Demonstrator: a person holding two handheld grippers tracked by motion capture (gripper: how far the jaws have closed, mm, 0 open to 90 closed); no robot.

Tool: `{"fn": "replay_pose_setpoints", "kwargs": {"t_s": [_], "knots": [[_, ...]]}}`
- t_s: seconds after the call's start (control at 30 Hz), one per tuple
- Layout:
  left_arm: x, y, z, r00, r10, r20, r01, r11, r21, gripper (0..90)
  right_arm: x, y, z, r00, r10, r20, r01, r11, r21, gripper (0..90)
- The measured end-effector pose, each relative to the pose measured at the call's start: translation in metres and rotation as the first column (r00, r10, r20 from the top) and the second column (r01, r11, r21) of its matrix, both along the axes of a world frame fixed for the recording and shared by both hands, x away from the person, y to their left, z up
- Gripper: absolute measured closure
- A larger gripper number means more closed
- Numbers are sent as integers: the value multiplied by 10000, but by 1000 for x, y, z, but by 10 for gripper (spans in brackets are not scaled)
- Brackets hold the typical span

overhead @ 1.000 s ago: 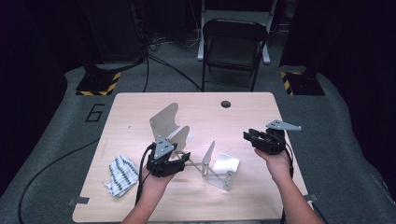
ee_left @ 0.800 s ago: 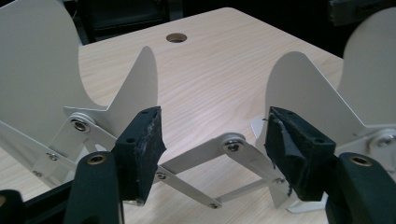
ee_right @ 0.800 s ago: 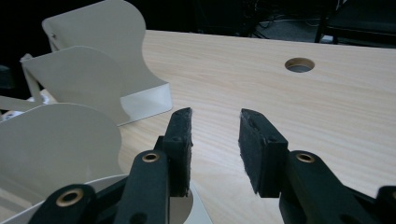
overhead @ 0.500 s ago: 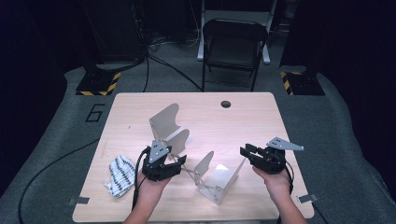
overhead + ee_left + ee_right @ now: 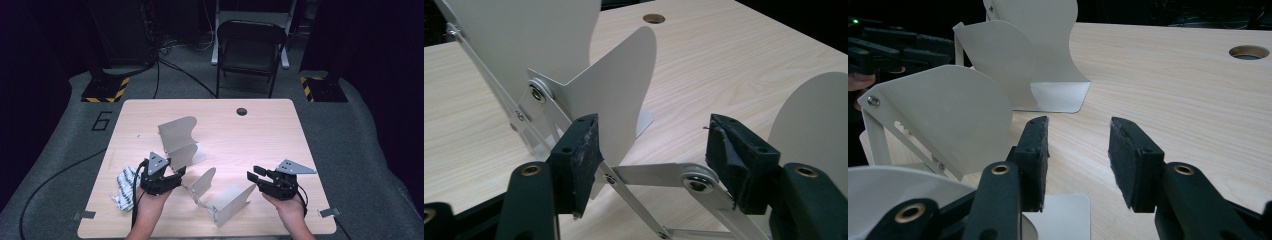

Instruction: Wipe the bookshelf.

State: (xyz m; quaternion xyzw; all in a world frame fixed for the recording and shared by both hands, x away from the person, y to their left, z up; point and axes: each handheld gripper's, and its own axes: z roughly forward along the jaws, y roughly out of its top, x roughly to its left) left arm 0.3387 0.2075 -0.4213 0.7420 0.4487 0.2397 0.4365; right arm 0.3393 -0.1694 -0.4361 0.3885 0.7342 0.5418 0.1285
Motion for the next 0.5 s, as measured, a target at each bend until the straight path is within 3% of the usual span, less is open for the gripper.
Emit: {"fn": "replay_pose_setpoints", "kwargs": {"t_s": [0.17,0.4,0.5], "knots": [[-5,12,-1,9995,310,3,-310,9995,-74,389,-1,3,-3,9999,-30,-100,31,10000,83,586],[-8,23,-9,9977,274,-618,-296,9989,-350,412,0,3,-5,9999,-78,-113,79,9999,102,583],[-8,23,-8,9981,355,-496,-362,9993,-127,452,0,3,-6,9998,-84,-172,87,9998,155,581]]}}
